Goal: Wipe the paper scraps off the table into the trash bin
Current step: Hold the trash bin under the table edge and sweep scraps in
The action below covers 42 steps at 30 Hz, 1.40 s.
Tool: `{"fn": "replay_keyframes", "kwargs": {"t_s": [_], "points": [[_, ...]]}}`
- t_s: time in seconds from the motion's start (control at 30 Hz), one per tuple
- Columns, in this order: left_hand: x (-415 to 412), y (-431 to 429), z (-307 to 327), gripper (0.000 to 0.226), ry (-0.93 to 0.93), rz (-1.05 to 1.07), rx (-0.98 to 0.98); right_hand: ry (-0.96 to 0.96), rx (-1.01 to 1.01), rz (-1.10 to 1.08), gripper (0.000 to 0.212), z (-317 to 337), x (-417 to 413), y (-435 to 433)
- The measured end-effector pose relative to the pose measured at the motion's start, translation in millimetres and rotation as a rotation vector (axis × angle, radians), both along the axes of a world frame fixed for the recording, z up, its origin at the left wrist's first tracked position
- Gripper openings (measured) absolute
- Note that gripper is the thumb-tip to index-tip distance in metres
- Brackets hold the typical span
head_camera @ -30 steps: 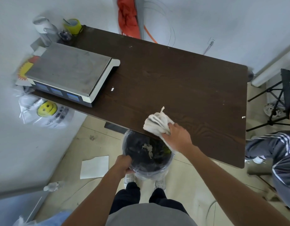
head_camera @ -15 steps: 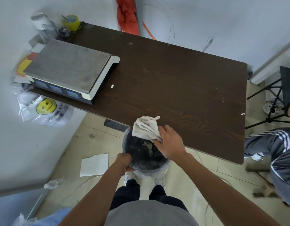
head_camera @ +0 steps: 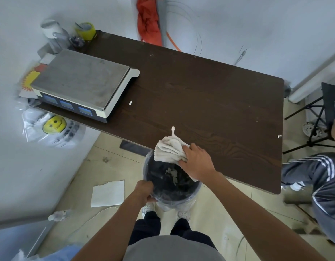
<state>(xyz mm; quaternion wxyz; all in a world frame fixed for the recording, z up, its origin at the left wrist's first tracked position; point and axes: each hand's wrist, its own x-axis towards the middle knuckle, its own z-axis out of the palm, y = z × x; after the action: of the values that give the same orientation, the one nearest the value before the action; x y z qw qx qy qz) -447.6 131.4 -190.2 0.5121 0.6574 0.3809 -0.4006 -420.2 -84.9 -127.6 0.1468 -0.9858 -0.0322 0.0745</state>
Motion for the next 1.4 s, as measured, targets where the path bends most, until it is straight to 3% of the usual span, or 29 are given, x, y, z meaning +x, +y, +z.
{"fn": "replay_keyframes", "kwargs": {"t_s": [0.07,0.2,0.33,0.5,0.73,0.93,1.17,1.27,1.4], "points": [[-1,0,1,0.037,0.002,-0.003,0.007,-0.051,-0.02,-0.004,0.041,-2,-2,-4],[-2,-5,5,0.039,0.003,-0.03,0.017,0.127,-0.111,0.005,0.04,-6,0,-17],[-1,-11,9,0.034,0.001,-0.063,0.005,0.172,0.104,-0.114,0.021,11,16,-25],[-2,-18,10,0.032,-0.002,-0.051,0.019,0.342,0.285,-0.26,0.017,21,21,-45],[1,-20,11,0.026,0.006,-0.066,0.019,0.5,0.706,-0.449,0.015,38,15,-65],[3,-26,11,0.025,0.016,-0.106,-0.004,0.512,0.876,-0.613,0.016,47,12,-86],[-1,-44,7,0.027,0.019,-0.136,-0.024,0.42,0.807,-0.611,0.026,43,-1,-100],[-2,-49,7,0.027,0.026,-0.146,-0.025,0.313,0.619,-0.511,0.034,37,-6,-100],[-2,-53,6,0.027,0.028,-0.155,-0.024,0.124,0.21,-0.292,0.028,30,-15,-82]]}}
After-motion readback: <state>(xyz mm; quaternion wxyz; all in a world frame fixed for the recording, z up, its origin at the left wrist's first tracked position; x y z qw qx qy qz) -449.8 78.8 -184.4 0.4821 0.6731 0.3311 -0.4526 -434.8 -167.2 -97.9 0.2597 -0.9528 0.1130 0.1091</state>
